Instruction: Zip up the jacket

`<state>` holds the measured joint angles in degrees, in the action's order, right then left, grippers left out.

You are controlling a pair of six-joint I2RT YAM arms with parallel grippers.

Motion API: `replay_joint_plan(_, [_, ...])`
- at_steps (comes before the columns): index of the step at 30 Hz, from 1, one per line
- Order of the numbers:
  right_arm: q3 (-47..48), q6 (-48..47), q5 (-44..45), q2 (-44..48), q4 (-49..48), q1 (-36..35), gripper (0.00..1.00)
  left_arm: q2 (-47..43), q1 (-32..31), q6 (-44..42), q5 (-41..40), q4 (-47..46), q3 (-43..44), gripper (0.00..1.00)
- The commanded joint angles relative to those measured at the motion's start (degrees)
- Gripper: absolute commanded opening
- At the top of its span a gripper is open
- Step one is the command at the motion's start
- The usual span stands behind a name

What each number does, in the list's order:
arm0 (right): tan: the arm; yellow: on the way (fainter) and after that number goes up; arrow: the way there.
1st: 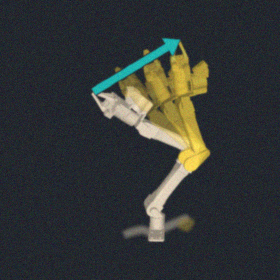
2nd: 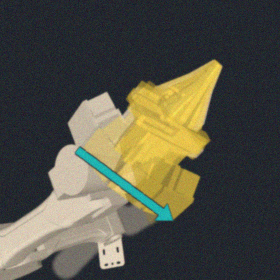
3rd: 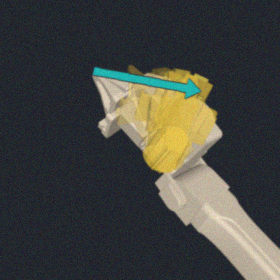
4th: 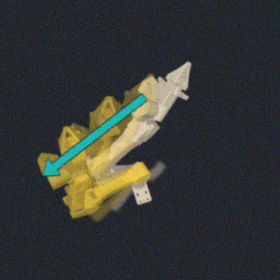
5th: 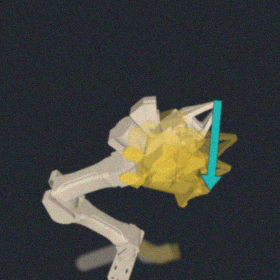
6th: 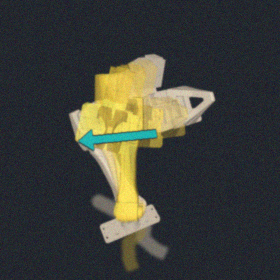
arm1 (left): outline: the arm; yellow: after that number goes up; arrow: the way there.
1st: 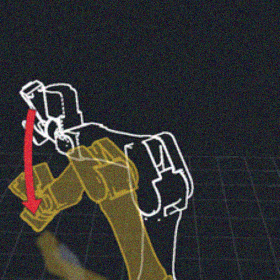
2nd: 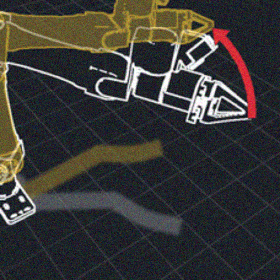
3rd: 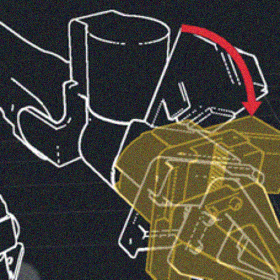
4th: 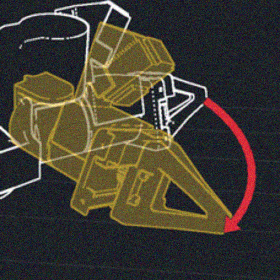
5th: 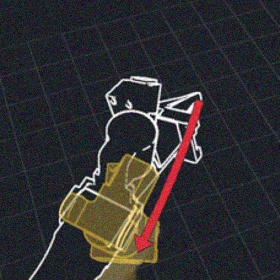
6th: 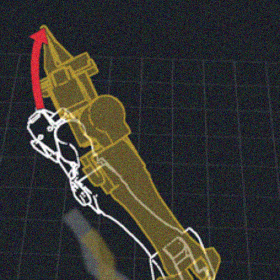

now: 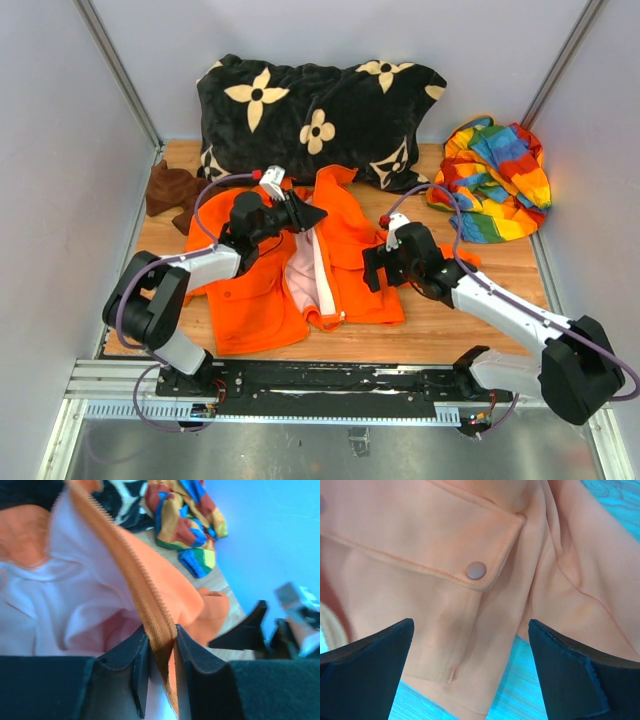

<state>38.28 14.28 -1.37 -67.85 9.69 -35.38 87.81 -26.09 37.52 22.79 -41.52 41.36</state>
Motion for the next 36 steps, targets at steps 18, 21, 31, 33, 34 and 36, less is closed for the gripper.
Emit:
replay_joint_plan(18, [-4.8, -0.1, -3.3, 5.0, -2.4, -2.9, 0.99, -13.3, -12.6, 0.1, -30.8, 33.7, -4.1, 0.83])
replay_joint_plan(21, [-5.7, 0.3, -3.4, 4.9, -3.4, -3.0, 0.99, -14.1, -15.3, 3.6, -32.1, 35.7, -4.9, 0.87])
replay_joint_plan(31, [-7.1, 0.3, -2.5, 4.3, -4.0, -3.6, 0.99, -9.0, -20.7, 7.3, -38.9, 42.2, -1.8, 0.91])
replay_joint_plan(33, [-7.5, 0.3, -2.4, 4.1, -4.2, -3.6, 0.99, -9.9, -20.7, 7.6, -40.5, 42.2, -3.3, 0.91])
replay_joint_plan(34, [-7.7, 0.3, -2.6, 4.0, -4.4, -3.6, 0.99, -10.3, -20.7, 7.7, -41.1, 42.5, -3.8, 0.91])
replay_joint_plan(36, [-7.9, 0.2, -3.2, 4.0, -4.7, -3.7, 0.99, -10.7, -20.7, 7.9, -41.5, 42.6, -4.6, 0.89])
